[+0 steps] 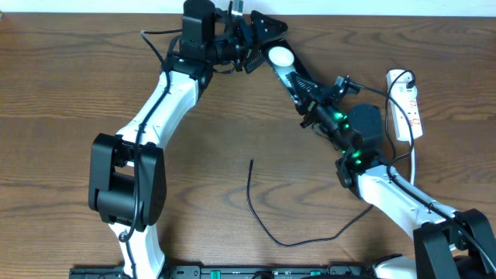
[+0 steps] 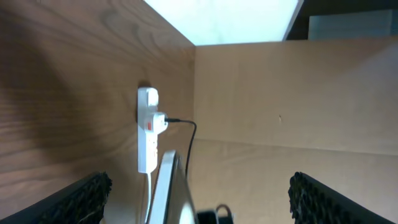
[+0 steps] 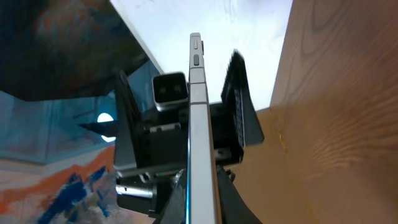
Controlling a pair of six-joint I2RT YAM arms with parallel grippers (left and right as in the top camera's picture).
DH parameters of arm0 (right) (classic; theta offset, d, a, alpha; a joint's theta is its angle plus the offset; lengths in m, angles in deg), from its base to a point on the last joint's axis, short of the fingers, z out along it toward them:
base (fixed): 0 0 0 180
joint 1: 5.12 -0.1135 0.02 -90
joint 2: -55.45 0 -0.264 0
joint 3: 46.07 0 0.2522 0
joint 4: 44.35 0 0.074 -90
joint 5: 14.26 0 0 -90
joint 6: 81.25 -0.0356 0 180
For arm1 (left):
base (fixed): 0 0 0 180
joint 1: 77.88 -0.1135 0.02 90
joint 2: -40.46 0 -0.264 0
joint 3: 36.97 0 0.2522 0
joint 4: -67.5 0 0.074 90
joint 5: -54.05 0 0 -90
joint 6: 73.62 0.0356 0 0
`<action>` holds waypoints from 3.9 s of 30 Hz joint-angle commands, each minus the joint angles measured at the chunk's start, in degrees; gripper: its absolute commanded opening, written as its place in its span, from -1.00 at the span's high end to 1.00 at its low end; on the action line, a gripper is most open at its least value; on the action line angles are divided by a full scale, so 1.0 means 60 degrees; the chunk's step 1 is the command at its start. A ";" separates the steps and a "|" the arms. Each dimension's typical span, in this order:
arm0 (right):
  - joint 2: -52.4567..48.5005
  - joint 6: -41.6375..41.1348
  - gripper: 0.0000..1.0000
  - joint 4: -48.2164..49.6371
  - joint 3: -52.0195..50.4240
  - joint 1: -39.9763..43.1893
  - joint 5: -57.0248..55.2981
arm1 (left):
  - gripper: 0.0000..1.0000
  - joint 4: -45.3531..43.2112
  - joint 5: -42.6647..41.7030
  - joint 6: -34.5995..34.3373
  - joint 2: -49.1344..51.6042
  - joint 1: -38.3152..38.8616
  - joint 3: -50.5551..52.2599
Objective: Plug charger to phone and switch on socket
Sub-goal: 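Raise and tilt the phone upward with both grippers holding it, then open the right gripper to release the phone, keeping the left grip, then move the right gripper down over the black cable's loose end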
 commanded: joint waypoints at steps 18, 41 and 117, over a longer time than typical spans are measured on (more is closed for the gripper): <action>0.0051 -0.0419 0.97 0.0266 0.0127 -0.0543 -0.1067 | 0.04 -0.0033 0.0849 -0.0838 -0.0240 0.0437 -0.0175; 0.0051 -0.0419 0.97 0.0302 0.0127 -0.0539 -0.1355 | -0.43 -0.0036 0.0474 -0.0834 -0.0240 0.0437 -0.0175; 0.0047 1.2014 -0.98 -1.1489 0.5395 -0.1209 0.0149 | 0.85 -0.0036 -0.4732 0.1188 -0.0240 -0.4666 -0.0171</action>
